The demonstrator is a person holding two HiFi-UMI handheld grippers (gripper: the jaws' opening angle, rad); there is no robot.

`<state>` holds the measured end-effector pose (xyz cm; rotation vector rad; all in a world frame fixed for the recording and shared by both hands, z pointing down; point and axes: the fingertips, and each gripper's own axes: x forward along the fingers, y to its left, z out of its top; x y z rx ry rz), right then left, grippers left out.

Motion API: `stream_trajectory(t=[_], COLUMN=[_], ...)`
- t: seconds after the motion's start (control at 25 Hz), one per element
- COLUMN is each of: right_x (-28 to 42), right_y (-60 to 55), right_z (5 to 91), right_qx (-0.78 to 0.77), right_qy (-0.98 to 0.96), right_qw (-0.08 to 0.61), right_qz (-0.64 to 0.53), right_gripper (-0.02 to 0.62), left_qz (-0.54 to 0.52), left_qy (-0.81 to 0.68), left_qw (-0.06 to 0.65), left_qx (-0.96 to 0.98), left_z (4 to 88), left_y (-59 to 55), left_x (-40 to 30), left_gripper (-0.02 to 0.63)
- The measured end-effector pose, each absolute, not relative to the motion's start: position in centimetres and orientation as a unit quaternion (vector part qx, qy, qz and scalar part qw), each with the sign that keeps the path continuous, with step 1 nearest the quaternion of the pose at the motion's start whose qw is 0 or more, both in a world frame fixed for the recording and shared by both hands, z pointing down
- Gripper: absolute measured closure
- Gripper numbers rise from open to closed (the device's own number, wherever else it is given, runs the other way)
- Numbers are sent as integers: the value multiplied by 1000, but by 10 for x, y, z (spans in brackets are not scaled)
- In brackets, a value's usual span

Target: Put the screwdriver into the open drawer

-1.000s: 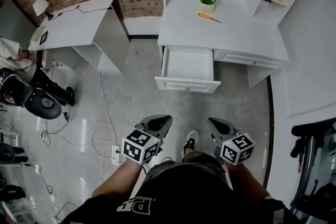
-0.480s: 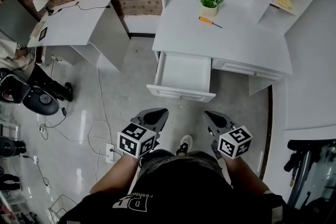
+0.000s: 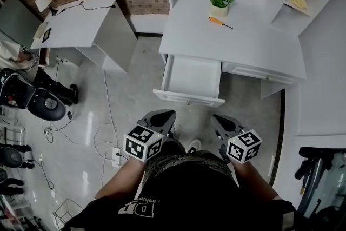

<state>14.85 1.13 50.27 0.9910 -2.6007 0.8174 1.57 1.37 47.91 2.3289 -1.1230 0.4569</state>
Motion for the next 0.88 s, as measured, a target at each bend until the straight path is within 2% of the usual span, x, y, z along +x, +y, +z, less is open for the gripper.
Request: stream_trajectory(t=[0.44, 0.88], right_x=[123, 87], right_y=[-41, -126], right_z=[504, 489], right_qx=[345, 390], right_qy=[-889, -877], right_qw=[133, 134], right_qz=[269, 247], right_gripper=[591, 591], left_qz=[172, 178], left_qy=[-387, -353], left_qw=[246, 222], left_qx=[872, 891], left_z=[483, 472], left_y=[-42, -128], left_x=[3, -40], left_gripper=[586, 586])
